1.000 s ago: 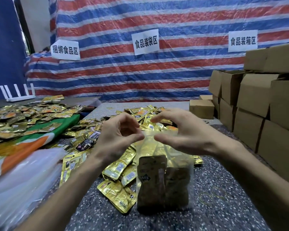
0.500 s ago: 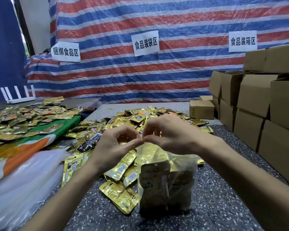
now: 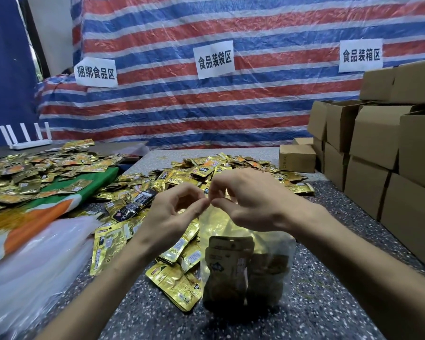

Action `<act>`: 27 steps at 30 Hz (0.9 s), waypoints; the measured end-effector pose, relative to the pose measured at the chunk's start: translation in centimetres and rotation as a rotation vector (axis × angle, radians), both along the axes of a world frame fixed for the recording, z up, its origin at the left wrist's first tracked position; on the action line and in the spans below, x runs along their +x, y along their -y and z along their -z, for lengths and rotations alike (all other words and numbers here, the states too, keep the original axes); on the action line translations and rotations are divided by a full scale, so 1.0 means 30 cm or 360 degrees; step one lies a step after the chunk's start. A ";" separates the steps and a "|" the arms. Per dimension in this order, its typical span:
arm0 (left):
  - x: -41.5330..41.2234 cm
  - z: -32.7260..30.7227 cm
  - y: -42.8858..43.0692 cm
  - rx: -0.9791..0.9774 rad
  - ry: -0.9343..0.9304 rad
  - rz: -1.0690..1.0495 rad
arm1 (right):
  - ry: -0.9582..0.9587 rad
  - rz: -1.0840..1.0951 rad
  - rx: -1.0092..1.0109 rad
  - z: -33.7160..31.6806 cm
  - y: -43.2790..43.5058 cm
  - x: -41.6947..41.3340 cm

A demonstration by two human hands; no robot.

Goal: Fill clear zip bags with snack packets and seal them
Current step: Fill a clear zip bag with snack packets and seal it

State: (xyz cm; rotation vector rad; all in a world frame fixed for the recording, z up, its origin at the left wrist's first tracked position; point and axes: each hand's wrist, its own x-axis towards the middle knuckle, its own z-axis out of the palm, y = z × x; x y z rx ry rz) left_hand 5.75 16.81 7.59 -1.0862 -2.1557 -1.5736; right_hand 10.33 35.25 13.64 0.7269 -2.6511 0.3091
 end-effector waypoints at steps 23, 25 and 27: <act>-0.026 0.016 -0.024 -0.0115 -0.0151 -0.0218 | 0.0042 0.0219 -0.0133 0.039 -0.297 0.090; -0.027 0.014 -0.031 -0.0119 -0.0150 -0.0206 | 0.0066 0.0233 -0.0180 0.045 -0.324 0.105; -0.027 0.012 -0.033 -0.0124 -0.0155 -0.0200 | 0.0097 0.0251 -0.0220 0.047 -0.344 0.118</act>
